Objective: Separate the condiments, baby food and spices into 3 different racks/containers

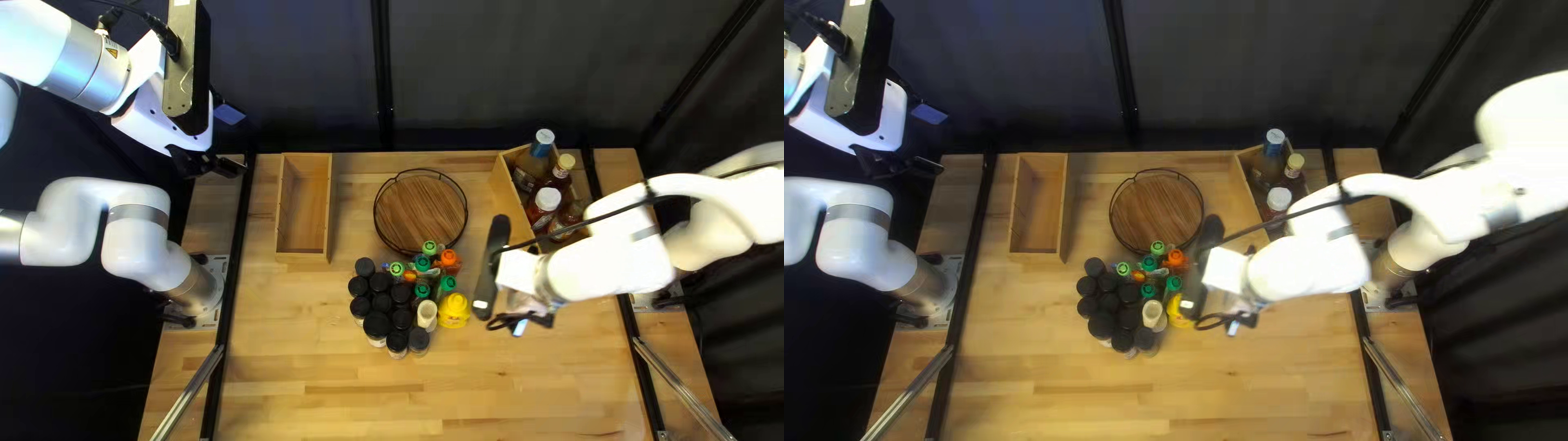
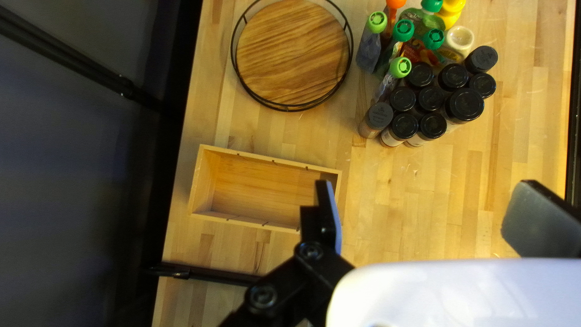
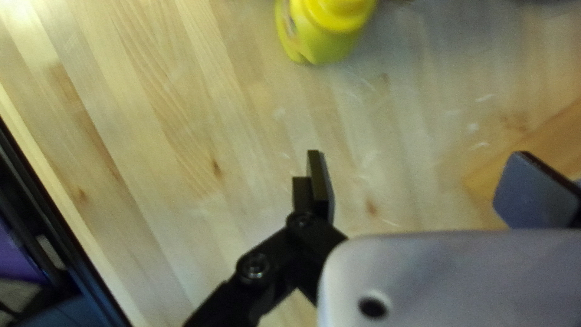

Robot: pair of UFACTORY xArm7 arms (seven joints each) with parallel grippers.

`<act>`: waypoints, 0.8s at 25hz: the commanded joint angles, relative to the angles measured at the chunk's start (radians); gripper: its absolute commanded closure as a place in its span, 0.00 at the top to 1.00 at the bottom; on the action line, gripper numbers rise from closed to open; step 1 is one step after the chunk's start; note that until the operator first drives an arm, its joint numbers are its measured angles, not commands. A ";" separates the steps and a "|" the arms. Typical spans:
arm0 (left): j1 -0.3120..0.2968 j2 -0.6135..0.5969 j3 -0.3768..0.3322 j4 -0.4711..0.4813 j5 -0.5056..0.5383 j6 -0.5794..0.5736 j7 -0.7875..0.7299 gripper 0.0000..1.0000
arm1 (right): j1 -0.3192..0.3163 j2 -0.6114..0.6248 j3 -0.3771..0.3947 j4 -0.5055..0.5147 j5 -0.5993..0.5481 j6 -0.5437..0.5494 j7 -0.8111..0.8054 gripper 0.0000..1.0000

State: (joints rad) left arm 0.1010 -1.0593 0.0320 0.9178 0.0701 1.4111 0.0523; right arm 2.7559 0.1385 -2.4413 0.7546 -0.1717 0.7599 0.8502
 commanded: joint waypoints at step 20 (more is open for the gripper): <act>0.000 0.000 0.000 0.000 0.000 0.000 0.000 1.00 | 0.000 -0.309 -0.035 0.214 -0.281 0.009 0.241 0.00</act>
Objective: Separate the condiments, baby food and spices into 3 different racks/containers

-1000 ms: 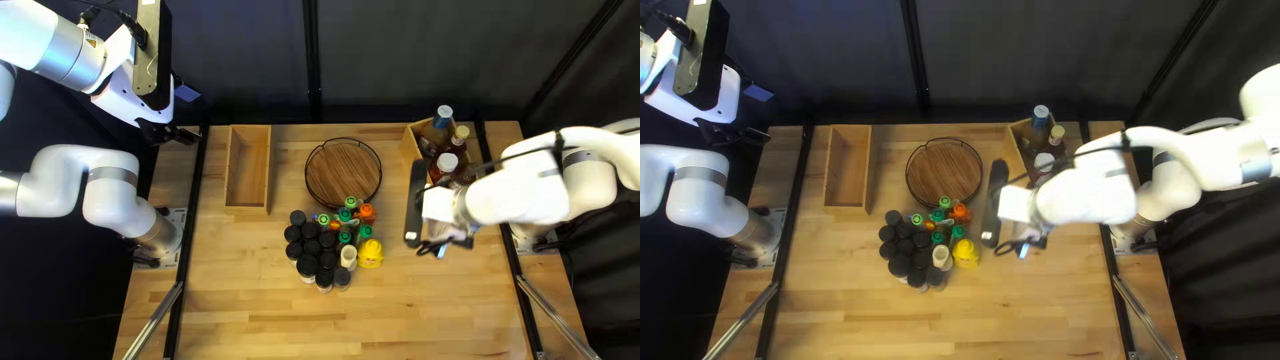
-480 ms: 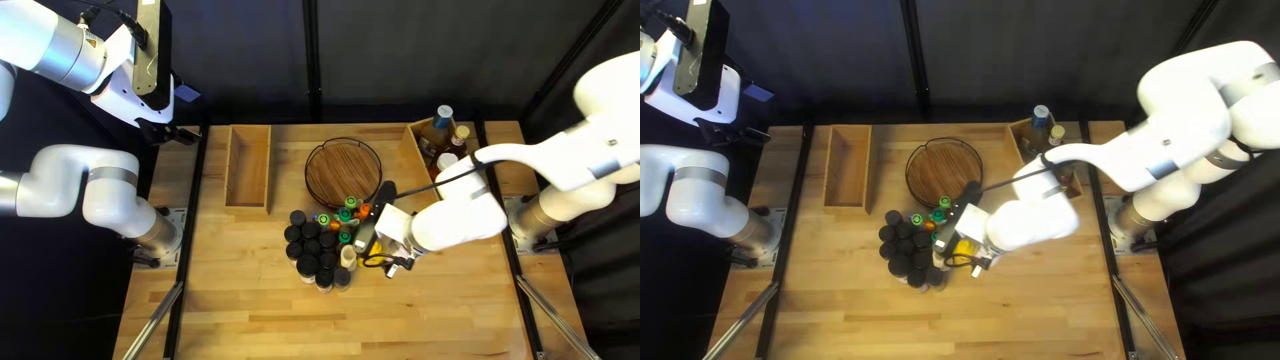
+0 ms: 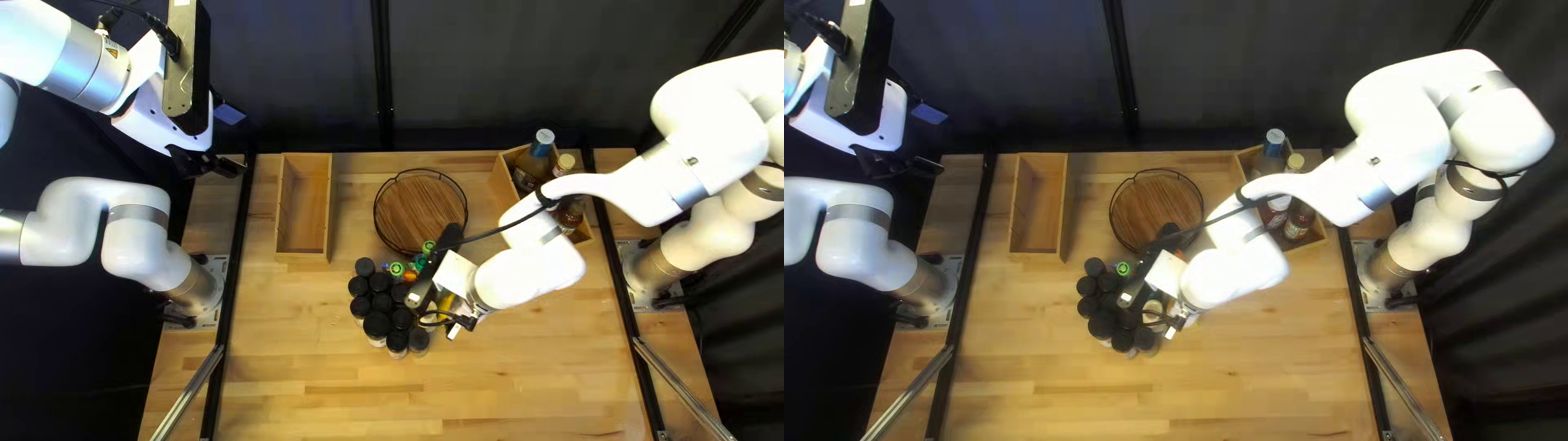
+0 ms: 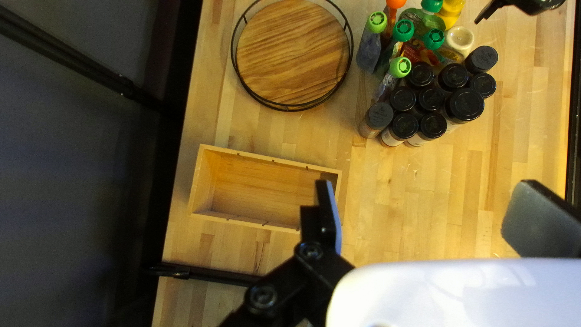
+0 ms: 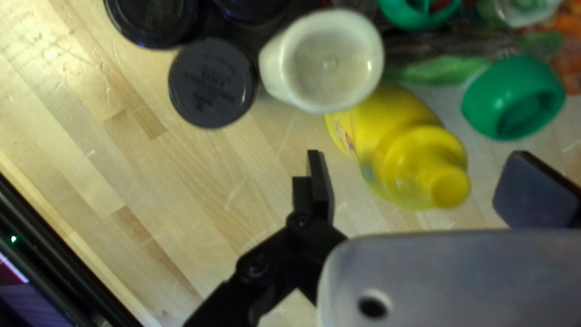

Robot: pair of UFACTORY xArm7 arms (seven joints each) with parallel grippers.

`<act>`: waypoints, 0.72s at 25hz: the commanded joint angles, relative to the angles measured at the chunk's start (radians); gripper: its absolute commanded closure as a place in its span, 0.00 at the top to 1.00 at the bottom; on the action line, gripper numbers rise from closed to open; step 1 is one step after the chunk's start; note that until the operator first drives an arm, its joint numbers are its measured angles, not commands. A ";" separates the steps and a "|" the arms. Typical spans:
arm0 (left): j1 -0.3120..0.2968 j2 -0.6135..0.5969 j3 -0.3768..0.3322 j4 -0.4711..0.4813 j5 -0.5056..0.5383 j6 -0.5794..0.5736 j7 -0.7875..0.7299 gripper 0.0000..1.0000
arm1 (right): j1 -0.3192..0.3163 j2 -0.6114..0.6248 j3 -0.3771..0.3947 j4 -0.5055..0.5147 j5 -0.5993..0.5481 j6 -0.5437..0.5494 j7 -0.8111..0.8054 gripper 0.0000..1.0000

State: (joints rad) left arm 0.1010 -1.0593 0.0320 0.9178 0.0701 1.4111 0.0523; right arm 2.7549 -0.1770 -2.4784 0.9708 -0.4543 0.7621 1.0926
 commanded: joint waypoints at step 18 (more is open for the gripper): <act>0.000 0.000 0.000 0.000 0.000 0.000 0.000 1.00 | 0.078 0.485 -0.075 -0.218 0.401 0.160 -0.287 0.00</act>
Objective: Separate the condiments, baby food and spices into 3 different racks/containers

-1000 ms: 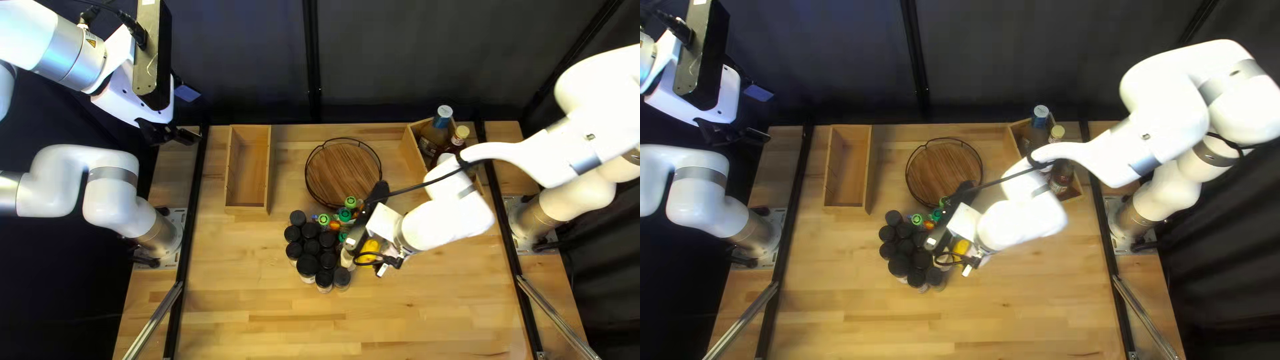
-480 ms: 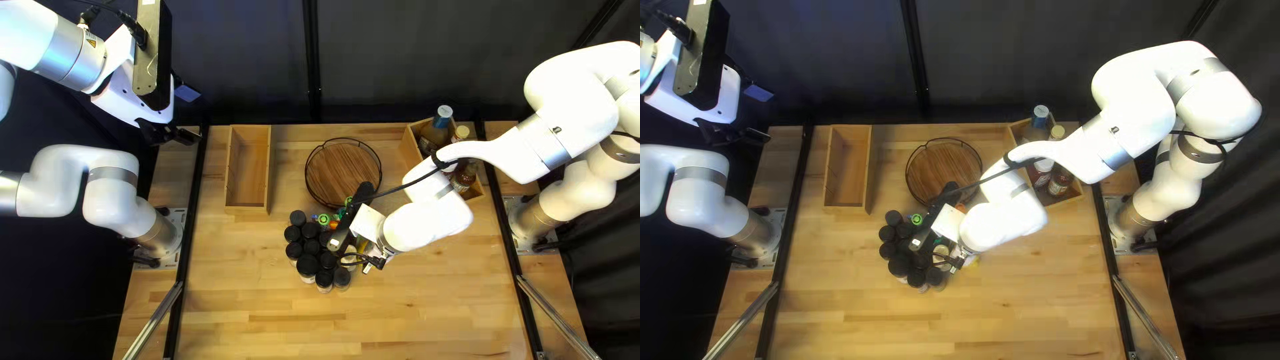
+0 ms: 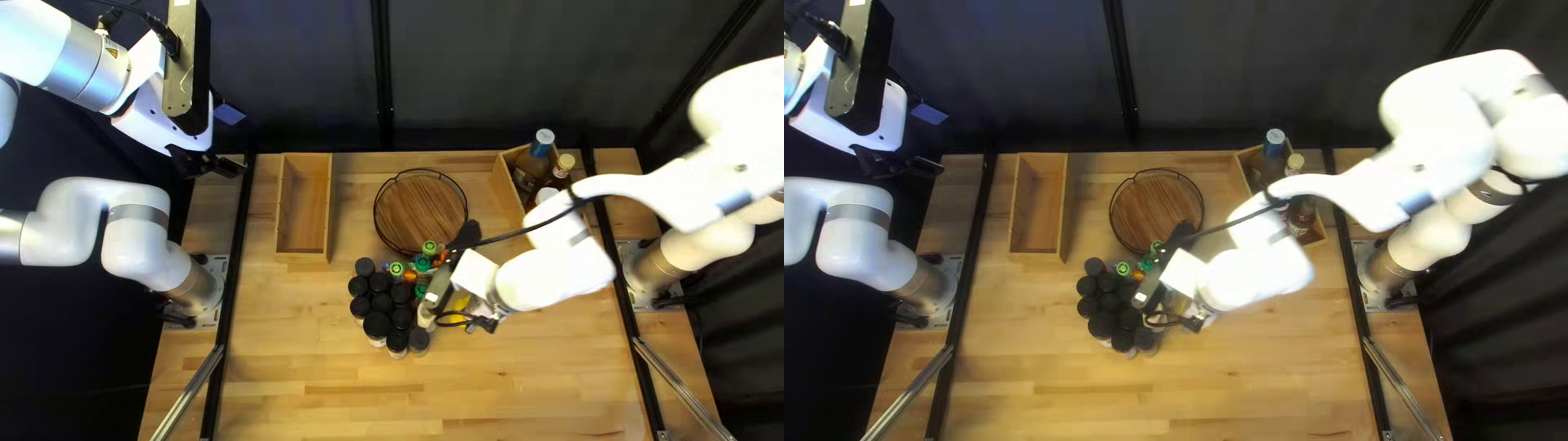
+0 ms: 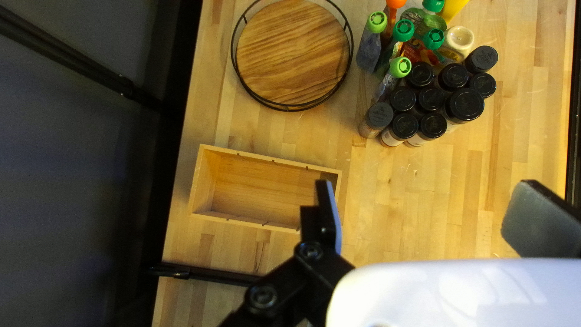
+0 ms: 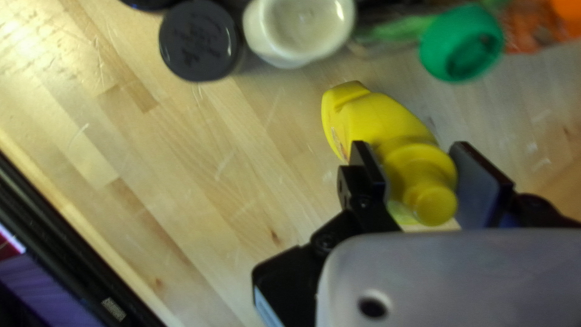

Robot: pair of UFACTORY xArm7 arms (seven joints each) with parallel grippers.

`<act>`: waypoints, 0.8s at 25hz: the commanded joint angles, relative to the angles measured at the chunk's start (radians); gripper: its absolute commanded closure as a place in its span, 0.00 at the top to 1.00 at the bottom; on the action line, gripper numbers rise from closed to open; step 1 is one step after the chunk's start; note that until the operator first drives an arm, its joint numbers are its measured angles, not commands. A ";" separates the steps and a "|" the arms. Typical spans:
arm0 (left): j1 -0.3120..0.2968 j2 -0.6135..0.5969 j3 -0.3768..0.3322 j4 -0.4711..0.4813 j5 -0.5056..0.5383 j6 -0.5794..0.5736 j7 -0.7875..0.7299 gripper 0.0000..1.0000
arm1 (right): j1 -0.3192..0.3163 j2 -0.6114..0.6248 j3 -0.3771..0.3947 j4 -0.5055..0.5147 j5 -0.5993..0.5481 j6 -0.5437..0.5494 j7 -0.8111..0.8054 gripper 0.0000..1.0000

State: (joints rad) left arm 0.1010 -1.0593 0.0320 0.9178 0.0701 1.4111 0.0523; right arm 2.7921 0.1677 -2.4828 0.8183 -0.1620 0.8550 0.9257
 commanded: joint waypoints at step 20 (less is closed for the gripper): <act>0.000 0.000 0.000 0.000 0.000 0.000 0.000 1.00 | 0.098 0.790 -0.376 -0.485 0.158 0.252 -0.393 0.00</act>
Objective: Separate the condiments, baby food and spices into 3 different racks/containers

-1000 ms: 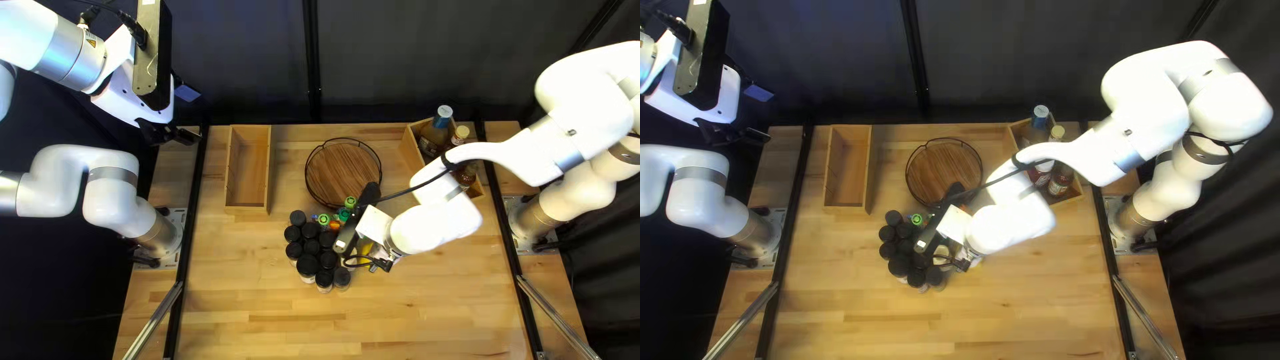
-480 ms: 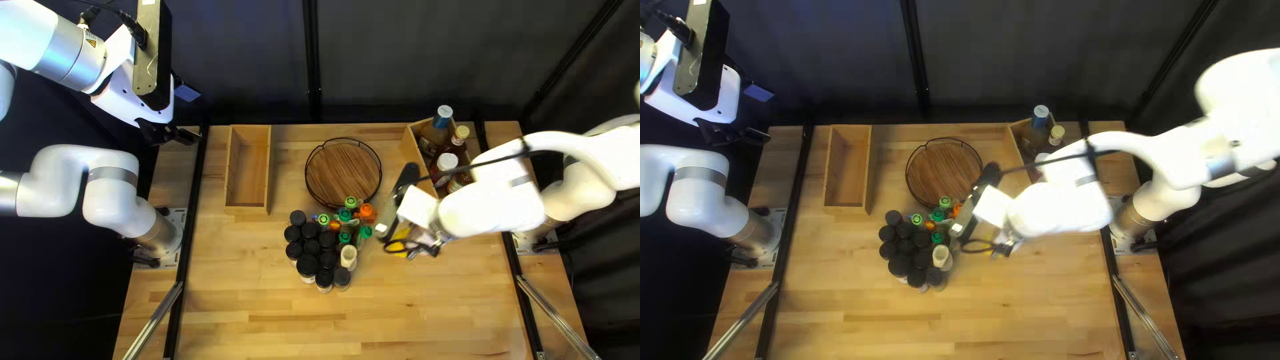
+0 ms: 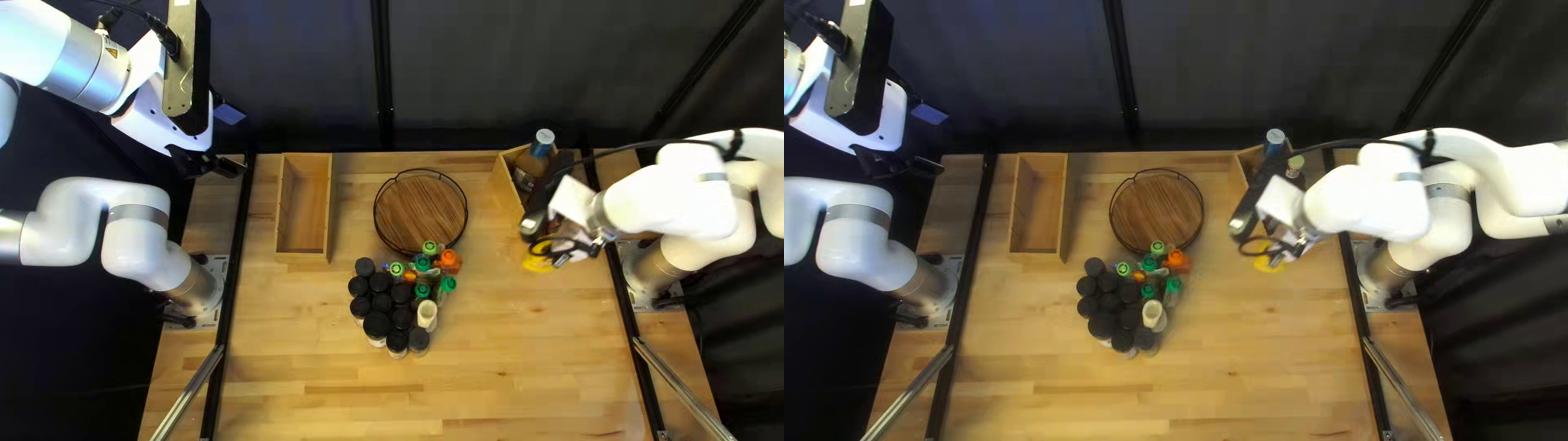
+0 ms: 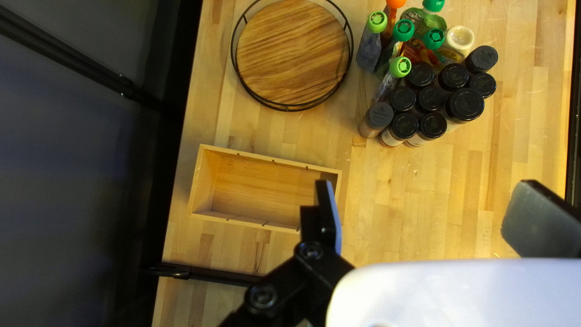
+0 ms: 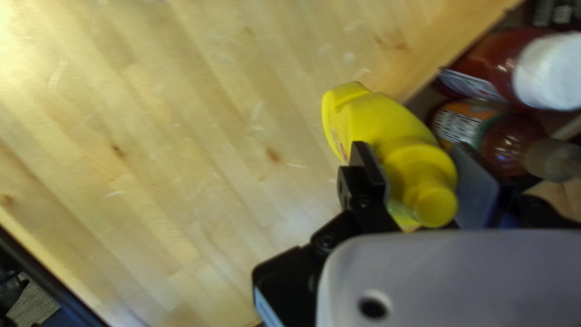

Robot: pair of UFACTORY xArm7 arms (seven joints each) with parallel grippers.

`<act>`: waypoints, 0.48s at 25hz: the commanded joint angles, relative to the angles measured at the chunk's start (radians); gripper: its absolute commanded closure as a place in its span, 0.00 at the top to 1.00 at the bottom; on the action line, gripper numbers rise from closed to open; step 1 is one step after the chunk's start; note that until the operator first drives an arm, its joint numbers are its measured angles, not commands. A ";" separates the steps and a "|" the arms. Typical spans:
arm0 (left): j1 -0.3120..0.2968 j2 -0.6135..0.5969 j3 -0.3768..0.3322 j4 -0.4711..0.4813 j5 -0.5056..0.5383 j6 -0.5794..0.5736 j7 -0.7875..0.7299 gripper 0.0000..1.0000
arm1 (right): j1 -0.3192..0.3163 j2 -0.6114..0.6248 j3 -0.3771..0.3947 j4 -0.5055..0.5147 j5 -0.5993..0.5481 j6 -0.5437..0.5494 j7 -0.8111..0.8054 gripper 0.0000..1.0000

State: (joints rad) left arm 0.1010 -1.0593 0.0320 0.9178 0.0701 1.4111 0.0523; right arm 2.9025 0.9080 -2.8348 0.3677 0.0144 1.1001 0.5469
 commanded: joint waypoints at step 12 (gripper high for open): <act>0.000 0.000 0.000 0.000 0.000 0.000 0.000 1.00 | -0.082 0.076 -0.056 -0.069 -0.093 0.003 -0.034 0.00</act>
State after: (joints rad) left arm 0.1010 -1.0593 0.0320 0.9178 0.0701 1.4111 0.0523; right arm 2.8288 0.9948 -2.8915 0.3070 -0.0727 1.1174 0.5100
